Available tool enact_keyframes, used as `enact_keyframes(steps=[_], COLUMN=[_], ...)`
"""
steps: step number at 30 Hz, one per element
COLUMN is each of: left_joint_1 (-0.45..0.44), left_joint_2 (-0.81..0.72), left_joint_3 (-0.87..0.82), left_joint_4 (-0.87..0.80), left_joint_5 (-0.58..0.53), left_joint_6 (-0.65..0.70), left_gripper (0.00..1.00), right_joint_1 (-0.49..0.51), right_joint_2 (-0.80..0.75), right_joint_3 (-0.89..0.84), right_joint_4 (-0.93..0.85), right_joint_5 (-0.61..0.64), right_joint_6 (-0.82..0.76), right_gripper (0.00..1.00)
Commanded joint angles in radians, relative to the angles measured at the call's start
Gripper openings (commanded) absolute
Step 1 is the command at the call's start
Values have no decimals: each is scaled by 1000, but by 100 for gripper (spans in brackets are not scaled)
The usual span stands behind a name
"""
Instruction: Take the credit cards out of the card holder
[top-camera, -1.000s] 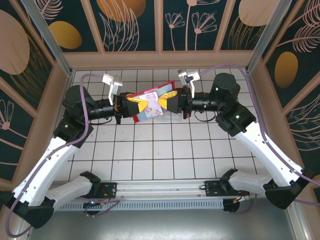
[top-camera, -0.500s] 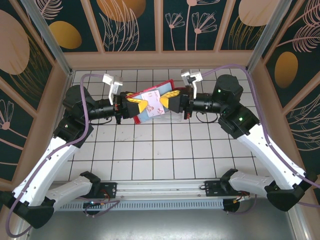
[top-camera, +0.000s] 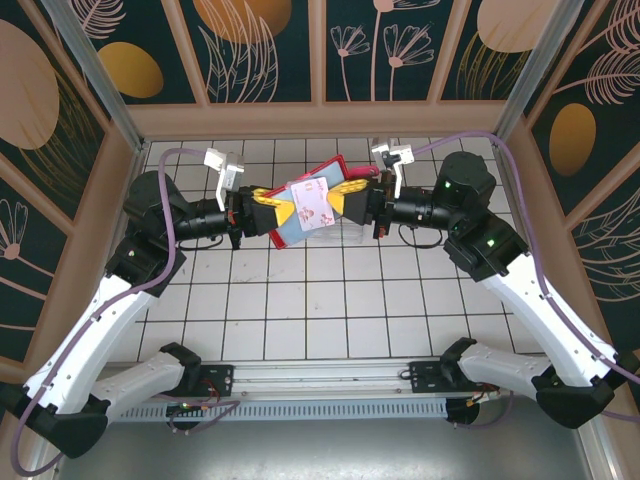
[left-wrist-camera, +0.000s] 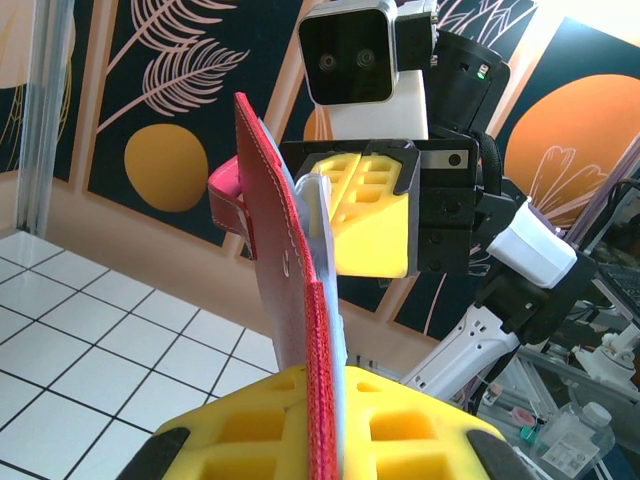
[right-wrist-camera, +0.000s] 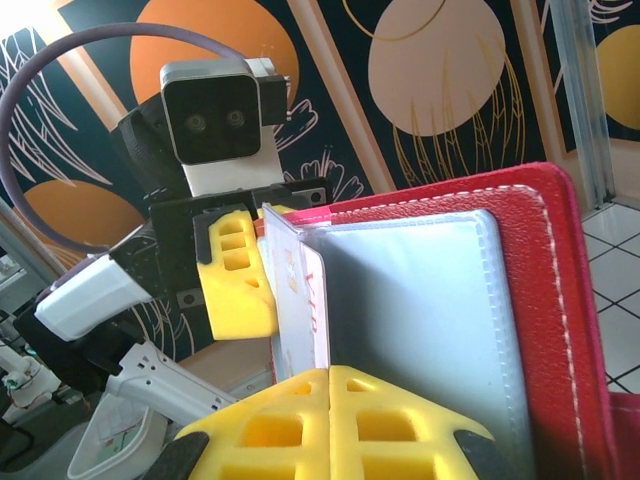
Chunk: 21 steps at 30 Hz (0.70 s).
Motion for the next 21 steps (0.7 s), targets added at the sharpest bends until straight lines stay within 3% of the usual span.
enact_keyframes(steps=[1, 15, 21], left_joint_1=[5, 5, 6], left_joint_2=[-22, -22, -17], left_joint_3=[11, 9, 19], left_joint_4=[48, 56, -48], left_joint_5=[36, 15, -72], left_joint_6=[-2, 3, 83], left_gripper=[1, 0, 0], right_joint_1=[-13, -57, -75], right_joint_2=[-27, -79, -110], right_joint_3=[21, 9, 27], right_joint_4=[-14, -61, -138], right_joint_5=[37, 91, 156], right_joint_6=[-29, -53, -102], right_gripper=[0, 0, 0])
